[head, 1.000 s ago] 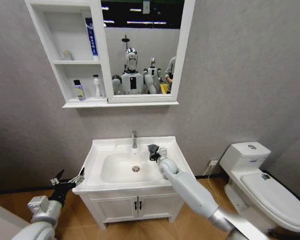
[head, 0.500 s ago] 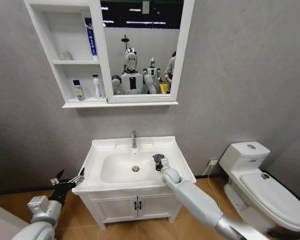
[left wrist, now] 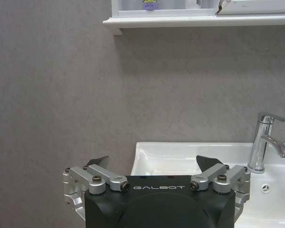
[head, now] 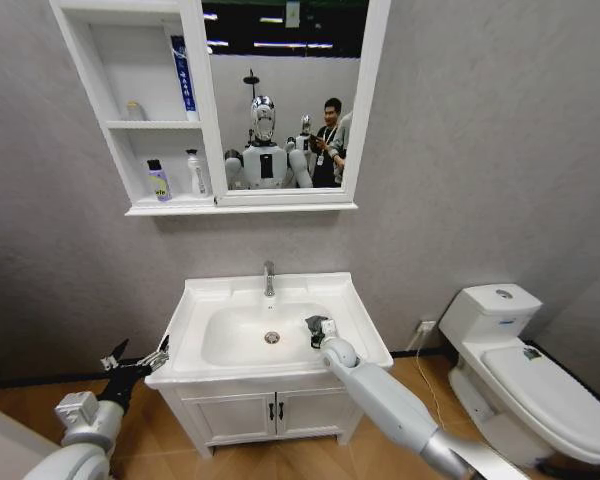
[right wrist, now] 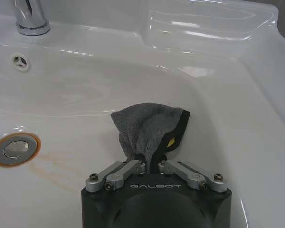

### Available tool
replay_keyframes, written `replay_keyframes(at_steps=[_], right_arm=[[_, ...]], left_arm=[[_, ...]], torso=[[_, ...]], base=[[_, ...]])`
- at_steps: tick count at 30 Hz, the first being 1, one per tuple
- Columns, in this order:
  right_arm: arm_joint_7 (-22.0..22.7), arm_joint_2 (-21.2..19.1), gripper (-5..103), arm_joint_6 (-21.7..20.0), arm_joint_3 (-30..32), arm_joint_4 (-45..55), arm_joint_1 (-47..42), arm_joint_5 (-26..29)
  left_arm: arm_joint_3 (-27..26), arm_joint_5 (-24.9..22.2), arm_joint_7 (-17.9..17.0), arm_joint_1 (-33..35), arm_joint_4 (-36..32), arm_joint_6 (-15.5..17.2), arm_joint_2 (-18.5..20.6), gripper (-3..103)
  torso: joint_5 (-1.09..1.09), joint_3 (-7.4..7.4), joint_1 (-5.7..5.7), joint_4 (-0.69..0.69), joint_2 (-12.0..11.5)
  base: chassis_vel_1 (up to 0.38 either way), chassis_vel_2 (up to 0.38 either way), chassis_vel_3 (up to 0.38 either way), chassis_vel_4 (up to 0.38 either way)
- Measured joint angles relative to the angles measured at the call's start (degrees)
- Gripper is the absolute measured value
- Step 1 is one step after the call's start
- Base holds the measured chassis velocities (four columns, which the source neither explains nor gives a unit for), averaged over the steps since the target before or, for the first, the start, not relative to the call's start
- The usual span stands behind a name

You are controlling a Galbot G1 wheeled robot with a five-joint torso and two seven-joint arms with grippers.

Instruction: Move facial cleanser and shampoo from washbasin to cabinet, then wipe washbasin with towel.

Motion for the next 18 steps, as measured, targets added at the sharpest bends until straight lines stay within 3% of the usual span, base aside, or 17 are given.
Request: replay_keyframes(at_steps=[14,18], right_arm=[[-5.71,7.18,6,2.96,0.64,-11.08,1.39,-3.92],[-6.57,8.80,6,3.03,0.60,-13.13,2.10,-2.10]], left_arm=[[0.00,0.00,0.00,0.00,0.00,0.00,0.00,100],[0.00,0.00,0.00,0.00,0.00,0.00,0.00,100]], torso=[[-0.04,-0.04,0.00,0.01,0.02],[-0.01,0.00,0.02,-0.04,0.01]], base=[[0.000,0.000,0.000,0.000],[0.000,0.000,0.000,0.000]])
